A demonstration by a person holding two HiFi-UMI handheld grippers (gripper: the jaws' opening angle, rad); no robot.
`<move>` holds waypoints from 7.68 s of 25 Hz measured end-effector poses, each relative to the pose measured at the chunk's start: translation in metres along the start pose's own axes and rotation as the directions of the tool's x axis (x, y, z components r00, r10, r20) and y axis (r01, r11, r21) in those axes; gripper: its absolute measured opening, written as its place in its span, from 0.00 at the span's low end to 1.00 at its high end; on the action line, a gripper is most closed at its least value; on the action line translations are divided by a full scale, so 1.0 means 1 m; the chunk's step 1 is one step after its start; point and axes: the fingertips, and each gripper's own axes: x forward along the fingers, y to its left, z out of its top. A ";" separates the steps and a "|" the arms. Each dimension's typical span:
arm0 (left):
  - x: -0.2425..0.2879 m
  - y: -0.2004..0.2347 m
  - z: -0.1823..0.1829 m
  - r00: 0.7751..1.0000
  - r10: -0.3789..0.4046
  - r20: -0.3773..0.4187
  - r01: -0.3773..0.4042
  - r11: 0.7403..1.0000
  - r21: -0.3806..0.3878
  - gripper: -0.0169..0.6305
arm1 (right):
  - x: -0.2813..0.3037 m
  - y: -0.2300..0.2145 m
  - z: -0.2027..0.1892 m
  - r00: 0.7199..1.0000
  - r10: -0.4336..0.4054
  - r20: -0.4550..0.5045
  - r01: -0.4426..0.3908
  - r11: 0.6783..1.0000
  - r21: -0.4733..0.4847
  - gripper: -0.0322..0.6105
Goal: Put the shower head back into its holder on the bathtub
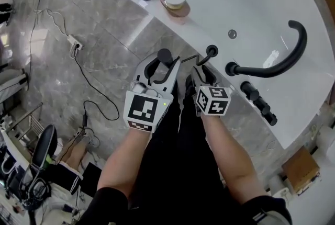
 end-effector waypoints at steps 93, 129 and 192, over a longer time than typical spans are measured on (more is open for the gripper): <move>-0.035 -0.004 0.096 0.990 -0.077 0.117 0.076 0.997 0.019 0.24 | -0.079 -0.014 0.039 0.979 -0.198 0.054 0.202 0.976 -0.086 0.16; -0.029 -0.031 0.188 0.966 -0.164 0.202 0.147 0.985 0.095 0.24 | -0.029 -0.008 0.066 0.978 -0.136 -0.160 0.151 0.985 0.083 0.21; -0.044 -0.042 0.220 0.959 -0.167 0.230 0.146 0.983 0.107 0.24 | -0.039 -0.010 0.069 0.978 -0.092 -0.187 0.116 0.985 0.125 0.19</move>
